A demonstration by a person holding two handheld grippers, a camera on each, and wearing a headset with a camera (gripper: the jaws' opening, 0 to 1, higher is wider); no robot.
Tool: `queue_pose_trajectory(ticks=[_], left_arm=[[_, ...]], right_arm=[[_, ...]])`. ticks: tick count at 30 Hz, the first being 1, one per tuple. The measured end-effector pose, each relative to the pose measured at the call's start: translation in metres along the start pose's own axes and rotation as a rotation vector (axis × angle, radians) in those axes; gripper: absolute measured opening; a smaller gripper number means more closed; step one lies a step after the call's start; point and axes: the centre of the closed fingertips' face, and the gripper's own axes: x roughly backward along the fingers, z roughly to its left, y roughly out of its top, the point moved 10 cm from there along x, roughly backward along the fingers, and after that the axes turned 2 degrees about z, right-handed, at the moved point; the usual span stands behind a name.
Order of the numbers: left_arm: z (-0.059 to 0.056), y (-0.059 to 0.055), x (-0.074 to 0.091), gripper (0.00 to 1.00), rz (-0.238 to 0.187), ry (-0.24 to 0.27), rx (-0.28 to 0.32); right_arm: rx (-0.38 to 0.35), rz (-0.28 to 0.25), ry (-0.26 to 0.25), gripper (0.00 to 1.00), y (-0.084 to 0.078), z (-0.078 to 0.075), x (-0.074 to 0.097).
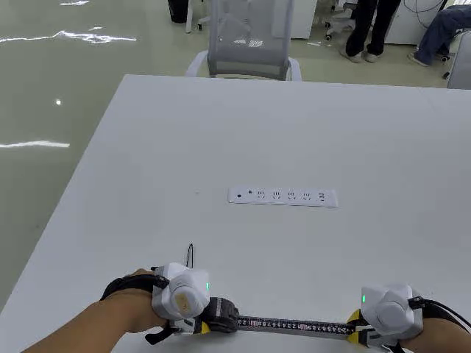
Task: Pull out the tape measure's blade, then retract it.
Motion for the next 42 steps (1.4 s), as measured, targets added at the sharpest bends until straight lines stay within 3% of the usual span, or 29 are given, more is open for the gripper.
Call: queue_pose_trajectory(ticks=[6, 11, 12, 15, 18, 22, 24, 26, 27, 28, 31, 36, 39, 42], left_arm=[[0.0, 0.001, 0.0, 0.27, 0.006, -0.003, -0.003], [0.0, 0.001, 0.0, 0.27, 0.004, -0.002, -0.004], [0.0, 0.001, 0.0, 0.27, 0.004, -0.003, -0.004], [0.001, 0.001, 0.0, 0.27, 0.005, -0.004, -0.004], [0.0, 0.0, 0.0, 0.27, 0.004, -0.004, -0.004], [0.0, 0.0, 0.0, 0.28, 0.003, -0.007, -0.003], [0.001, 0.0, -0.001, 0.28, 0.006, -0.009, -0.004], [0.001, 0.001, -0.001, 0.28, 0.009, -0.01, -0.005], [0.002, 0.001, -0.001, 0.28, 0.01, -0.01, -0.006], [0.001, 0.001, -0.001, 0.28, 0.01, -0.009, -0.006], [0.0, 0.001, -0.001, 0.28, 0.01, -0.007, -0.006], [-0.001, 0.001, -0.001, 0.28, 0.014, -0.004, -0.008], [0.002, 0.003, -0.001, 0.28, 0.022, -0.012, 0.021], [0.001, 0.001, -0.002, 0.29, 0.04, -0.005, -0.019]], right_arm=[[0.02, 0.006, -0.005, 0.15, 0.003, 0.001, 0.001], [0.019, 0.002, -0.048, 0.19, 0.004, 0.001, 0.0], [0.036, -0.013, -0.082, 0.23, 0.006, -0.002, -0.001], [0.027, -0.034, -0.087, 0.44, 0.011, 0.0, 0.0], [0.038, -0.051, -0.102, 0.47, 0.014, -0.001, 0.001], [-0.081, -0.068, -0.113, 0.63, 0.013, -0.004, 0.005], [-0.104, -0.086, -0.123, 0.72, 0.011, -0.005, 0.007], [-0.14, -0.089, -0.135, 0.87, 0.008, -0.005, 0.009], [-0.162, -0.092, -0.159, 0.94, 0.006, -0.006, 0.011], [-0.187, -0.082, -0.221, 1.0, 0.003, -0.009, 0.015], [-0.229, -0.119, -0.233, 1.0, -0.002, -0.011, 0.019], [-0.248, -0.11, -0.24, 1.0, -0.01, -0.005, 0.025], [-0.276, -0.111, -0.244, 1.0, -0.017, 0.001, 0.03], [-0.323, -0.126, -0.256, 1.0, -0.023, 0.007, 0.034]])
